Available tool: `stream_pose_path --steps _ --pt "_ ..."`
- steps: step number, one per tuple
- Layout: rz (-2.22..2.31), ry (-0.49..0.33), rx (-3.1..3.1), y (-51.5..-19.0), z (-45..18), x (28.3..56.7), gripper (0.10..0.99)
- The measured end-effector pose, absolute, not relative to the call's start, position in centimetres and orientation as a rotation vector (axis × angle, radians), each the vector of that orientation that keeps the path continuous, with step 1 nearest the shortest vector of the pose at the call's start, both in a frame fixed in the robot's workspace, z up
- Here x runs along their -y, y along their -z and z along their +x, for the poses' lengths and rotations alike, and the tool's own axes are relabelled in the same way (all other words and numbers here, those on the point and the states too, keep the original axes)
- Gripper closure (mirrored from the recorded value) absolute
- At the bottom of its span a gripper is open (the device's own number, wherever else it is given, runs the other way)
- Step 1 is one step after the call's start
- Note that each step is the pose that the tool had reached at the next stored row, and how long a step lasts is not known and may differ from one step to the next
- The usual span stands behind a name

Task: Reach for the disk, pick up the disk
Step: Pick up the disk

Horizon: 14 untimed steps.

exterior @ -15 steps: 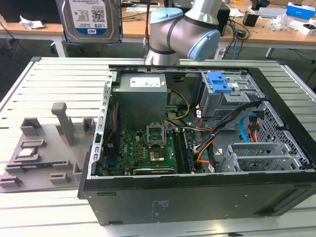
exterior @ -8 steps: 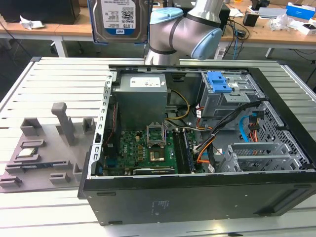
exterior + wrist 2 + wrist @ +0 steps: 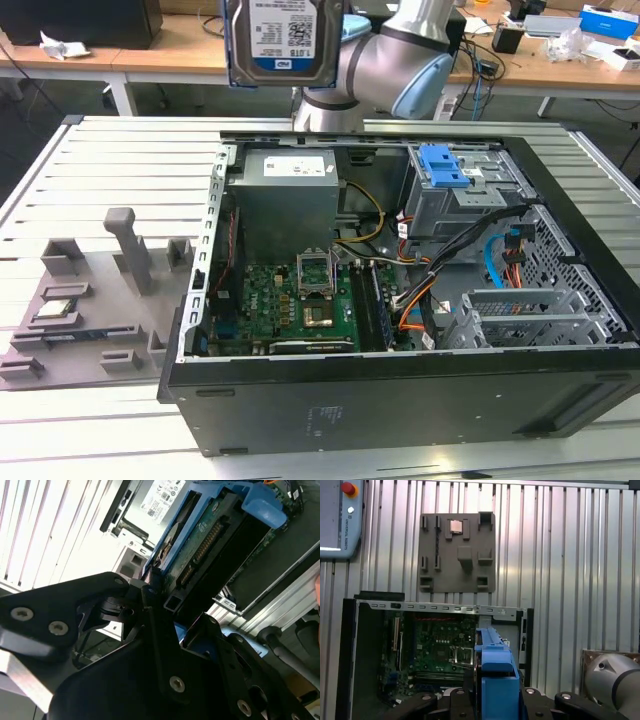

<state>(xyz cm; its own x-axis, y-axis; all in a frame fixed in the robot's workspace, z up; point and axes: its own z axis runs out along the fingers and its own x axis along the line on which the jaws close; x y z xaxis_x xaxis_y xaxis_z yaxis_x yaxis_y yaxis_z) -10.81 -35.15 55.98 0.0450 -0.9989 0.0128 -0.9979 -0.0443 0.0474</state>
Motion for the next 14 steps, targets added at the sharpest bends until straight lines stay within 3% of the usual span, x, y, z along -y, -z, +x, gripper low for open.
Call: stream_pose_path --steps 14 --pt "2.239 0.036 2.141 -56.0 -4.6 34.9 0.722"
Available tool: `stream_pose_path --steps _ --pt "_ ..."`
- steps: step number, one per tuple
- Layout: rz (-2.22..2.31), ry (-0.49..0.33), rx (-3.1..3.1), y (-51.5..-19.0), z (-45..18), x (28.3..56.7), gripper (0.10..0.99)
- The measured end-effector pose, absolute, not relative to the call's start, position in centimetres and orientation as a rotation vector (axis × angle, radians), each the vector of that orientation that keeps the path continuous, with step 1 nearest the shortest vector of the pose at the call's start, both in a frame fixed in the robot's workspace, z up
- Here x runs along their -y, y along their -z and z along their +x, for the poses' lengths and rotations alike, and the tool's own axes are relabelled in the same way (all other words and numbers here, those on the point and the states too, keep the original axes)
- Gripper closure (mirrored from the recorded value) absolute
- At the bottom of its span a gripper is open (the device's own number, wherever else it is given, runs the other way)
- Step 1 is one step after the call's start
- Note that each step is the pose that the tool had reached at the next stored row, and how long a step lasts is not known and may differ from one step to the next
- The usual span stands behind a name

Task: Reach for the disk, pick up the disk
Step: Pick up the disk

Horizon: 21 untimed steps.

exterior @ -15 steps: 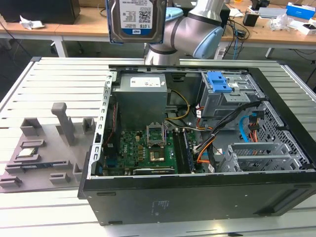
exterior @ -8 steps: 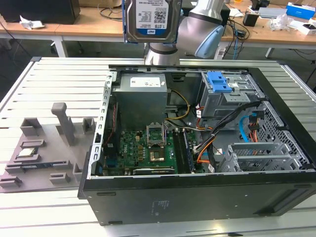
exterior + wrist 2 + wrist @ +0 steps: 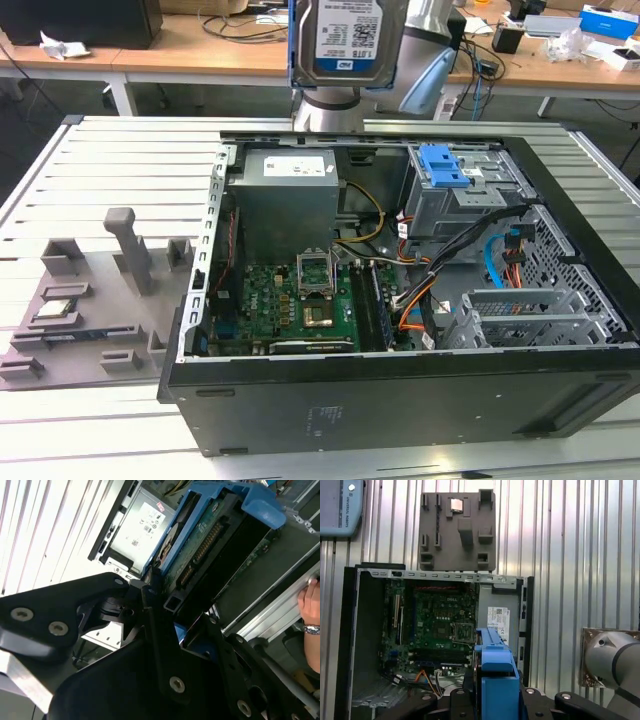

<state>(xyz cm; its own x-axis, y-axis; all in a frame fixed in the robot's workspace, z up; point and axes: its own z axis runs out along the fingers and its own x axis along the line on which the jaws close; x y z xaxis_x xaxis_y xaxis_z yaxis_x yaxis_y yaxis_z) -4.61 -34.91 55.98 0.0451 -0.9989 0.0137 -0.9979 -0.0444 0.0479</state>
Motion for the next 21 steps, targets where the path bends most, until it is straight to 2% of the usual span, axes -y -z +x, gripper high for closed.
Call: stream_pose_path --steps 21 --pt "2.238 0.037 2.14 -56.0 4.5 34.5 0.722"
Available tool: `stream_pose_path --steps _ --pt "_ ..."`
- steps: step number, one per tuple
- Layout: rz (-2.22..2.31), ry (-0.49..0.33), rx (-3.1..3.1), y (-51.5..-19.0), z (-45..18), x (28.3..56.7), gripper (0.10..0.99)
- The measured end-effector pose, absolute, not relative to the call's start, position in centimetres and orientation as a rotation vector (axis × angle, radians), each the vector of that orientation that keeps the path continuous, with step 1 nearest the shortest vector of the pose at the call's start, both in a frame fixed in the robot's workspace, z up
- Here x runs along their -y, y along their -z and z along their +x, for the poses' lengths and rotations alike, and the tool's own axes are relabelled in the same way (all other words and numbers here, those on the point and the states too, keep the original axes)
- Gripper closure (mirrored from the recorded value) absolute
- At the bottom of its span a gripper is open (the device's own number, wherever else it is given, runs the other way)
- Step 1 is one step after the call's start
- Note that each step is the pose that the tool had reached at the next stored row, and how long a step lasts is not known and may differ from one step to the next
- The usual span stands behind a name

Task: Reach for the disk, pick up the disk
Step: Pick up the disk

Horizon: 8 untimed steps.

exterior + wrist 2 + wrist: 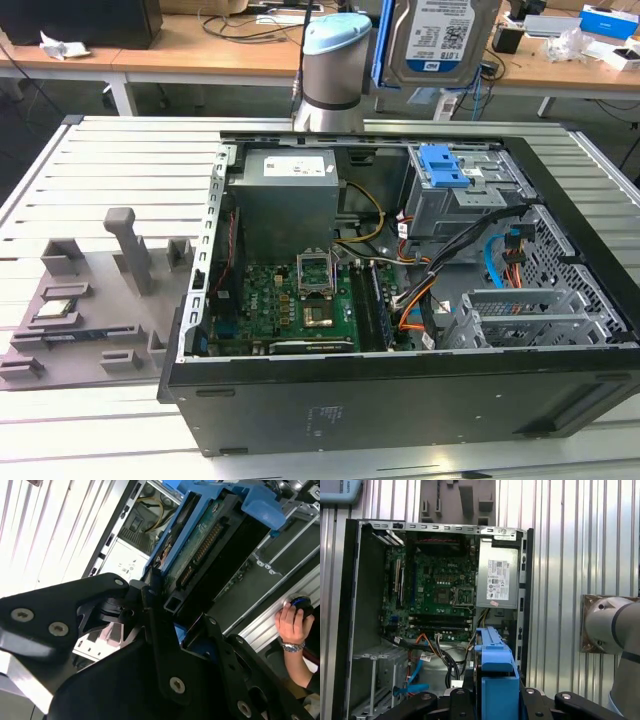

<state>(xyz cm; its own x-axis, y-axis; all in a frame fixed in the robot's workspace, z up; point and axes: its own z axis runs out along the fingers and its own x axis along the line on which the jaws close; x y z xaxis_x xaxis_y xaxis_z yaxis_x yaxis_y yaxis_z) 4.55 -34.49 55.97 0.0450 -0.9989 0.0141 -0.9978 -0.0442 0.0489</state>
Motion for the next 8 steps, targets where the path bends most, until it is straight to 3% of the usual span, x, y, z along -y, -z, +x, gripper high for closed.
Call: stream_pose_path --steps 8 --pt "2.237 0.037 2.14 -56.0 6.7 34.4 0.722"
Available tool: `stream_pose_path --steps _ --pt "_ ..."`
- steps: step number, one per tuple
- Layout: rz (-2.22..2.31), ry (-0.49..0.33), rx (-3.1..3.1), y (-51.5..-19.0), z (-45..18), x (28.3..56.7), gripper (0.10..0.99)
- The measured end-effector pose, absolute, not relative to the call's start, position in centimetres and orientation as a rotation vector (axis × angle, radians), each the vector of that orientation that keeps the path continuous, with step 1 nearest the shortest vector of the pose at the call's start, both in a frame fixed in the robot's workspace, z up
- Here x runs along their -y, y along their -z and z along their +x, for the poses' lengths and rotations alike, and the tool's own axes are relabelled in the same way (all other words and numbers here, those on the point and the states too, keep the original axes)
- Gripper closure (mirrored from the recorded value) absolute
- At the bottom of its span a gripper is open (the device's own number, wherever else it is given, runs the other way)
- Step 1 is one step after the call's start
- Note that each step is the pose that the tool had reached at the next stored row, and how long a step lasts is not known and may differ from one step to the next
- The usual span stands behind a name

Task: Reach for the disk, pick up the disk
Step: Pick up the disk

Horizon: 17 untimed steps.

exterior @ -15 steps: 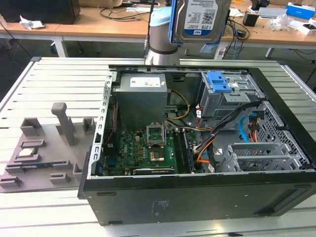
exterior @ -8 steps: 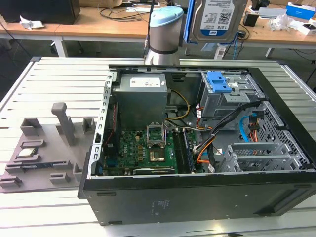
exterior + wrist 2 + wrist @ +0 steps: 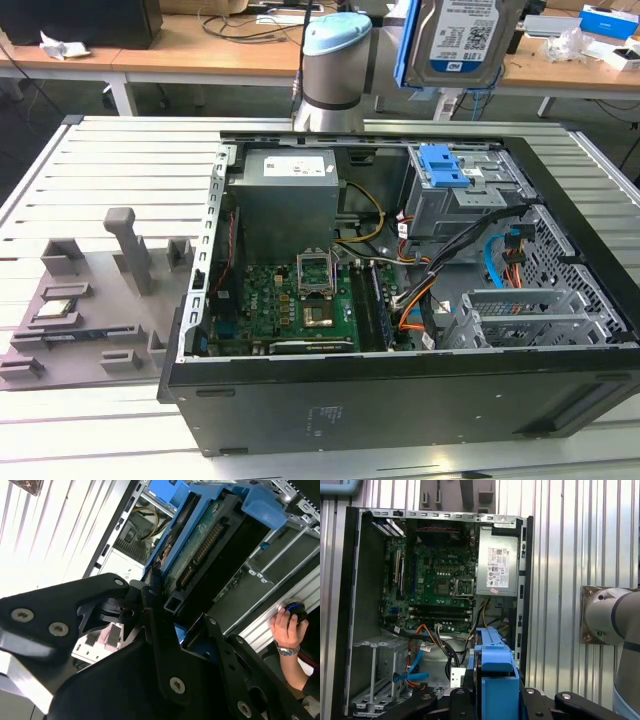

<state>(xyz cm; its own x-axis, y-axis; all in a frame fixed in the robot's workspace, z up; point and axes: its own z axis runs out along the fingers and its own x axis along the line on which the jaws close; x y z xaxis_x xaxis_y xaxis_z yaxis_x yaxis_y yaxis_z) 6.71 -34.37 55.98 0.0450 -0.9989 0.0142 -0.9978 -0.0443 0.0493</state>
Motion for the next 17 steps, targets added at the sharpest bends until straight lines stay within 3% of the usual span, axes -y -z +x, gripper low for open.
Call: stream_pose_path --steps 17 --pt "2.236 0.035 2.138 -54.5 10.1 34.3 0.722"
